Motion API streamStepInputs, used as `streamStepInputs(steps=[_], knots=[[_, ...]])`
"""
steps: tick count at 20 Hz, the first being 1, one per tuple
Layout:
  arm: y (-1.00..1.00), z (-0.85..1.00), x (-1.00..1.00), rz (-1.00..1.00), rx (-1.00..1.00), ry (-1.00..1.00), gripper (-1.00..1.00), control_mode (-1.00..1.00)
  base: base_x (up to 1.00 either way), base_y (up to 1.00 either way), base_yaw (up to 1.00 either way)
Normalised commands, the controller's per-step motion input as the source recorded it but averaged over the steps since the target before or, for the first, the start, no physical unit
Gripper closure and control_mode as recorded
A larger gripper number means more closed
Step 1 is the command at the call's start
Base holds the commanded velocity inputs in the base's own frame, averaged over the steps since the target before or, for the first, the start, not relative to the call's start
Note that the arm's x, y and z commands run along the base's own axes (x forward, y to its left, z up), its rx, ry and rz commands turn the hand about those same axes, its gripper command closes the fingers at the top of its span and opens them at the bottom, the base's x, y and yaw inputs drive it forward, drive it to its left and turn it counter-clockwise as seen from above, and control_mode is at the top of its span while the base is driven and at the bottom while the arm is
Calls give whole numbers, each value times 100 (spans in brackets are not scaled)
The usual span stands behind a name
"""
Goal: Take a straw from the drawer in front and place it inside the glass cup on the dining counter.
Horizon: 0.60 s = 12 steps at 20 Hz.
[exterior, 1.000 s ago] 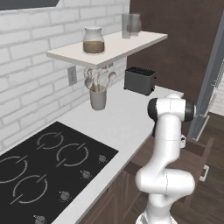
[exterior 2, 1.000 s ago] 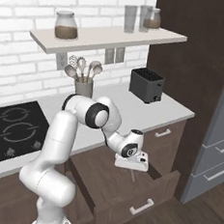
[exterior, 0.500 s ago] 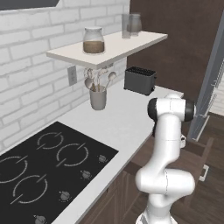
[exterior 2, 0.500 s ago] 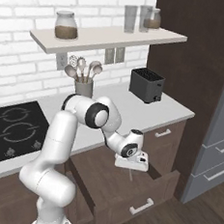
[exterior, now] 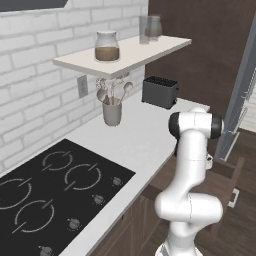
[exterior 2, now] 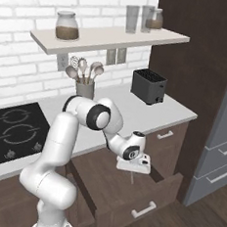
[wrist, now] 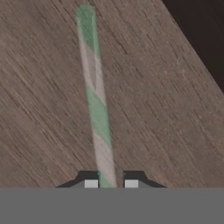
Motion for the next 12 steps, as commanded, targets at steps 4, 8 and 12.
streamStepInputs(steps=[4, 8, 12], knots=[[0, -56, -10, 0, 0, 3, 100, -100, 0, 0, 0], [0, -75, -17, 0, 0, 0, 100, -100, 0, 0, 0], [0, -99, -23, 0, 6, 0, 100, -100, 0, 0, 0]])
